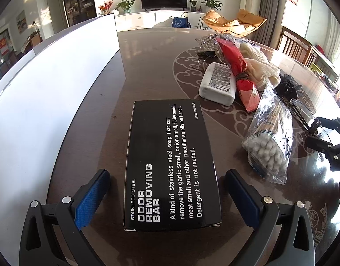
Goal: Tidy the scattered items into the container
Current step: 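Lift the black box with the left gripper while the right gripper grasps the safety glasses, then carry the box and glasses into the cardboard container and open both grippers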
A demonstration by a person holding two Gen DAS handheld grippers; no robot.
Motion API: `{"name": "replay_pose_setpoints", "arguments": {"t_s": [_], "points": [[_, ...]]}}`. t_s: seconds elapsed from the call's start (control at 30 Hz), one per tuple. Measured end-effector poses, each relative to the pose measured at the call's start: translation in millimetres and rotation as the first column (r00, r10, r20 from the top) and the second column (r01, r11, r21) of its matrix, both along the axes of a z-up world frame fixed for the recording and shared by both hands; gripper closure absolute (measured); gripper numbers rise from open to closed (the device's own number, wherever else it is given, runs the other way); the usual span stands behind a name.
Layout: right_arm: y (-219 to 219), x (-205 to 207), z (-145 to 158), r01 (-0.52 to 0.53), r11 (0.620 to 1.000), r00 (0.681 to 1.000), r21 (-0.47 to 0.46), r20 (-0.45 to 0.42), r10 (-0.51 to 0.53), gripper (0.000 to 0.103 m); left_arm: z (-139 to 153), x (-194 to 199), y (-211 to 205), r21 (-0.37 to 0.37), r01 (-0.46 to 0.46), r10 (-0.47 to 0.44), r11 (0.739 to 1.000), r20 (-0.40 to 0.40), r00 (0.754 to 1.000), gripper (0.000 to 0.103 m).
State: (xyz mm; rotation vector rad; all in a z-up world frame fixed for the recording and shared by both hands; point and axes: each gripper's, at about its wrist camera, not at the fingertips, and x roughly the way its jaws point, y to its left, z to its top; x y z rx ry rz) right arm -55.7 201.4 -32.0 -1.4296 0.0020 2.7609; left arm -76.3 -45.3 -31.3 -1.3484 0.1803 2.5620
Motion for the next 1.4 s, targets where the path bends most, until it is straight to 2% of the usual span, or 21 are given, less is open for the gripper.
{"name": "replay_pose_setpoints", "arguments": {"t_s": [0.03, 0.07, 0.1, 0.13, 0.17, 0.3, 0.43, 0.63, 0.83, 1.0, 1.2, 1.3, 1.4], "points": [[-0.6, 1.4, 1.6, -0.007, 1.000, 1.000, -0.002, -0.016, 0.007, 0.021, 0.1, 0.3, 1.0, 0.000, 0.008, -0.008, 1.000, -0.002, 1.000, 0.000], [-1.0, 3.8, 3.4, -0.011, 1.000, 0.999, -0.001, -0.034, 0.011, 0.042, 1.4, 2.0, 2.1, 0.003, 0.018, -0.018, 1.000, -0.013, 1.000, 0.006], [-1.4, 6.3, 4.6, -0.012, 1.000, 0.999, -0.001, -0.049, 0.012, 0.064, 3.3, 4.5, 2.7, 0.007, 0.028, -0.028, 1.000, -0.031, 0.999, 0.022], [-0.9, 8.5, 5.0, -0.006, 1.000, 0.998, -0.003, -0.058, 0.005, 0.072, 5.3, 7.0, 2.6, 0.008, 0.035, -0.035, 0.999, -0.048, 0.998, 0.031], [0.3, 10.0, 5.1, 0.005, 1.000, 0.998, -0.008, -0.061, -0.005, 0.076, 6.8, 8.3, 1.0, 0.012, 0.033, -0.033, 0.999, -0.055, 0.998, 0.044], [4.3, 19.2, 7.9, 0.046, 0.998, 0.995, -0.038, -0.086, -0.049, 0.078, 8.1, 14.0, -9.3, 0.057, 0.008, -0.006, 0.998, -0.042, 0.999, 0.045], [-1.7, 45.7, 13.8, 0.068, 0.994, 0.988, -0.088, -0.132, -0.079, 0.078, 17.8, 27.8, -24.7, 0.129, -0.026, 0.032, 0.991, -0.044, 0.999, 0.045], [-11.6, 84.6, 25.0, 0.078, 0.985, 0.978, -0.156, -0.178, -0.106, 0.078, 25.3, 56.0, -30.2, 0.130, -0.028, 0.038, 0.991, -0.073, 0.997, 0.045], [-20.3, 89.7, 54.2, 0.040, 0.979, 0.973, -0.202, -0.216, -0.085, 0.078, 46.1, 86.9, -28.8, 0.162, 0.000, 0.013, 0.987, -0.082, 0.997, 0.045], [-49.2, 73.1, 92.2, -0.042, 0.973, 0.963, -0.226, -0.269, -0.021, 0.078, 86.1, 95.6, -56.2, 0.208, -0.015, 0.038, 0.978, -0.110, 0.993, 0.045], [-121.1, 21.2, 137.8, -0.210, 0.941, 0.936, -0.264, -0.333, 0.116, 0.078, 144.8, 83.7, -140.5, 0.195, -0.111, 0.148, 0.975, -0.191, 0.970, 0.045], [-173.3, -16.0, 156.1, -0.291, 0.916, 0.916, -0.275, -0.357, 0.184, 0.078, 152.8, 64.6, -193.8, 0.177, -0.199, 0.232, 0.964, -0.188, 0.954, 0.045], [-234.5, -51.2, 170.0, -0.378, 0.871, 0.891, -0.314, -0.378, 0.250, 0.078, 145.4, 43.7, -245.4, 0.167, -0.291, 0.316, 0.942, -0.143, 0.938, 0.045]]}}
